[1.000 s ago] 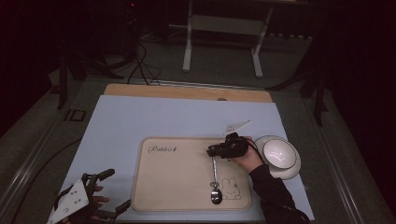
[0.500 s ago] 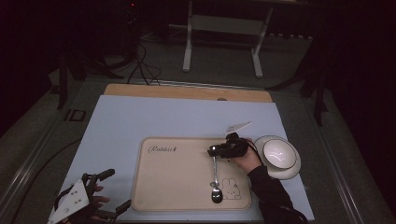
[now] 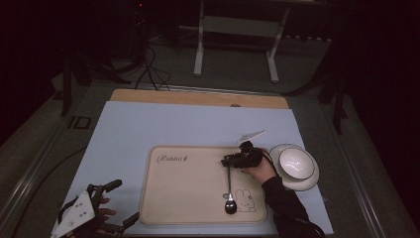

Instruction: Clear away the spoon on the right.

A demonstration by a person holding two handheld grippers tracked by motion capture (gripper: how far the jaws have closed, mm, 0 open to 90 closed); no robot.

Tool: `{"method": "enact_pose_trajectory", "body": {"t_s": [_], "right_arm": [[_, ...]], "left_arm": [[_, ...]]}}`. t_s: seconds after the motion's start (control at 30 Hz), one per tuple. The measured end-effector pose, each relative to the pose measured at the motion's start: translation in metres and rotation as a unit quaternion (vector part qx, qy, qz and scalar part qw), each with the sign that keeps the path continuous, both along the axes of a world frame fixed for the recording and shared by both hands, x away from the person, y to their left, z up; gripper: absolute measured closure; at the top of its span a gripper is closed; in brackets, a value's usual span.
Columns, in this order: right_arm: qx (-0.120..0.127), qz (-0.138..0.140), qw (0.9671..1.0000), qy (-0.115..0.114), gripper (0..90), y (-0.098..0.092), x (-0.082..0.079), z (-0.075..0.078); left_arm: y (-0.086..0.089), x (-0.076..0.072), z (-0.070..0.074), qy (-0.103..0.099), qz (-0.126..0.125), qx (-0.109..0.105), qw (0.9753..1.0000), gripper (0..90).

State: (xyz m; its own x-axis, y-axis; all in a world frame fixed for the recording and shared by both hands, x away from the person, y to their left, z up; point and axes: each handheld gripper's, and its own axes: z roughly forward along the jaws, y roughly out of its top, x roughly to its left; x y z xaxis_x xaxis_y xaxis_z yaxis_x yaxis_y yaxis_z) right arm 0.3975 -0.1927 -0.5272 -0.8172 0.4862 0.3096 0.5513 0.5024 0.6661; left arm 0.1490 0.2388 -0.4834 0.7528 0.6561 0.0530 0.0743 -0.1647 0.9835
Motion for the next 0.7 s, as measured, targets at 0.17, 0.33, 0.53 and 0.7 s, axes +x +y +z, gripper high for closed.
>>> {"method": "enact_pose_trajectory", "body": {"t_s": [0.17,0.33,0.53,0.7], "right_arm": [[-0.003,-0.005,1.0,-0.004,64.4,-0.0001,0.0006,-0.0006],[-0.008,-0.01,0.9999,-0.007,63.0,-0.0001,0.0012,-0.0013],[-0.007,-0.016,0.9998,-0.008,59.4,0.0005,0.0034,-0.0017],[-0.007,-0.023,0.9997,-0.009,56.2,0.0018,0.0052,-0.0004]], "left_arm": [[0.0,0.0,0.0,0.0,-0.001,0.0,1.0,0.0],[-0.0002,-0.0001,0.0,0.0,0.0,0.001,1.0,0.0],[-0.0002,0.0,-0.0001,0.0,0.0,0.001,1.0,0.0],[0.0001,0.0,0.0,0.0,-0.001,0.0,1.0,0.0]]}}
